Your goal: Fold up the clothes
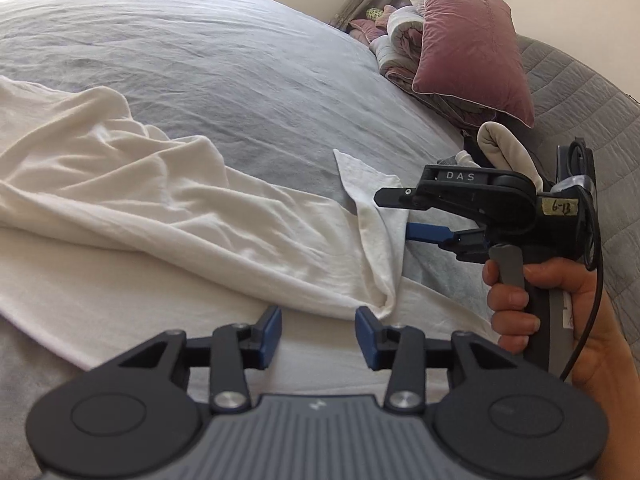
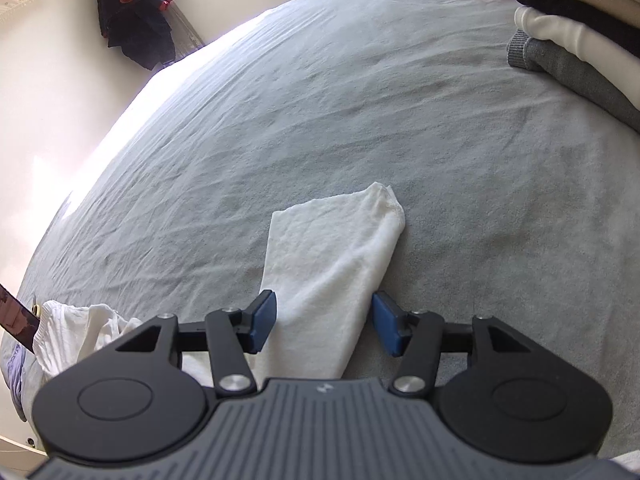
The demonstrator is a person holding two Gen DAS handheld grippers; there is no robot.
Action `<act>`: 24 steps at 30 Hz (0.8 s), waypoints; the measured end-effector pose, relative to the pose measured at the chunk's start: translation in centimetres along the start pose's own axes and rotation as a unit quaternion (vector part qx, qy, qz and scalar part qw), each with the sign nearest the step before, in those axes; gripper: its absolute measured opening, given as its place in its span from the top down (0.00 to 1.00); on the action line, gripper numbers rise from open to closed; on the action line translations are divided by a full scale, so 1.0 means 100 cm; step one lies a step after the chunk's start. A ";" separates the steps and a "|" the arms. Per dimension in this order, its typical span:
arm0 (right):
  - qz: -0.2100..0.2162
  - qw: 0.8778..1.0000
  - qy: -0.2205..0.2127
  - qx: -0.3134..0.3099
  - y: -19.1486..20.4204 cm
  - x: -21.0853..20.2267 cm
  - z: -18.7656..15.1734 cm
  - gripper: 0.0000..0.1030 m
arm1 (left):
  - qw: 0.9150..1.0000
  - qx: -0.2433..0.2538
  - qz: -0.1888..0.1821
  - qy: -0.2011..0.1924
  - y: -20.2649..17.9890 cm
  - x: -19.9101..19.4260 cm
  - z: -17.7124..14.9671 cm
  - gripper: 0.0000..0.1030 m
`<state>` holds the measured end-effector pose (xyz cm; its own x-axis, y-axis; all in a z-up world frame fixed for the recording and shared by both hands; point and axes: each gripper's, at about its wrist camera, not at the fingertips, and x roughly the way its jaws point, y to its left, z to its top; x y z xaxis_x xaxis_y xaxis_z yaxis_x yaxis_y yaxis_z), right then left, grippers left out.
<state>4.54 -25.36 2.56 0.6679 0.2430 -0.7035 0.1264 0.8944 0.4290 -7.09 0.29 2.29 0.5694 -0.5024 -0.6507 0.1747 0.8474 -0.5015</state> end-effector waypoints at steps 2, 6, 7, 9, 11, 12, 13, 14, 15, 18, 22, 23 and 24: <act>-0.010 1.000 -0.010 -0.021 0.004 0.003 -0.003 0.76 | 1.000 -0.015 0.004 -0.004 0.012 -0.008 0.002 0.54; 0.016 0.999 -0.025 -0.013 0.007 -0.007 0.000 0.92 | 0.999 -0.041 -0.001 -0.005 0.034 -0.022 0.005 0.53; 0.026 0.999 -0.036 -0.010 0.008 -0.014 0.002 0.92 | 0.999 -0.046 -0.002 -0.006 0.038 -0.026 0.006 0.52; 0.050 0.997 -0.065 -0.007 0.012 -0.035 0.008 0.92 | 0.998 -0.053 -0.003 -0.014 0.045 -0.032 0.006 0.46; 0.072 0.993 -0.097 -0.004 0.014 -0.058 0.012 0.92 | 0.997 -0.074 0.005 -0.029 0.054 -0.038 0.006 0.37; 0.083 0.990 -0.115 -0.002 0.015 -0.071 0.013 0.92 | 0.995 -0.091 0.002 -0.033 0.060 -0.039 0.006 0.36; 0.096 0.987 -0.131 -0.002 0.014 -0.083 0.014 0.92 | 0.993 -0.109 -0.002 -0.036 0.066 -0.040 0.006 0.36; 0.108 0.983 -0.146 -0.001 0.014 -0.094 0.014 0.92 | 0.991 -0.131 -0.008 -0.037 0.072 -0.041 0.007 0.36; 0.119 0.980 -0.160 -0.001 0.014 -0.105 0.014 0.92 | 0.988 -0.148 -0.009 -0.039 0.076 -0.040 0.008 0.36; 0.153 0.970 -0.190 -0.004 0.014 -0.128 0.012 0.92 | 0.979 -0.197 0.004 -0.049 0.084 -0.037 0.014 0.36; 0.180 0.958 -0.223 -0.023 0.022 -0.145 0.010 0.92 | 0.964 -0.256 0.032 -0.062 0.091 -0.030 0.025 0.42; 0.184 0.956 -0.228 -0.027 0.024 -0.148 0.010 0.92 | 0.960 -0.270 0.040 -0.062 0.092 -0.028 0.028 0.45; 0.186 0.955 -0.228 -0.029 0.026 -0.149 0.011 0.92 | 0.957 -0.278 0.049 -0.058 0.093 -0.027 0.033 0.57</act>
<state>-4.25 -27.08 14.73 0.9104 0.3710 -0.1831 -0.2137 0.8006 0.5598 -4.36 10.08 1.23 0.6527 -0.3751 -0.6583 -0.3207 0.6504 -0.6886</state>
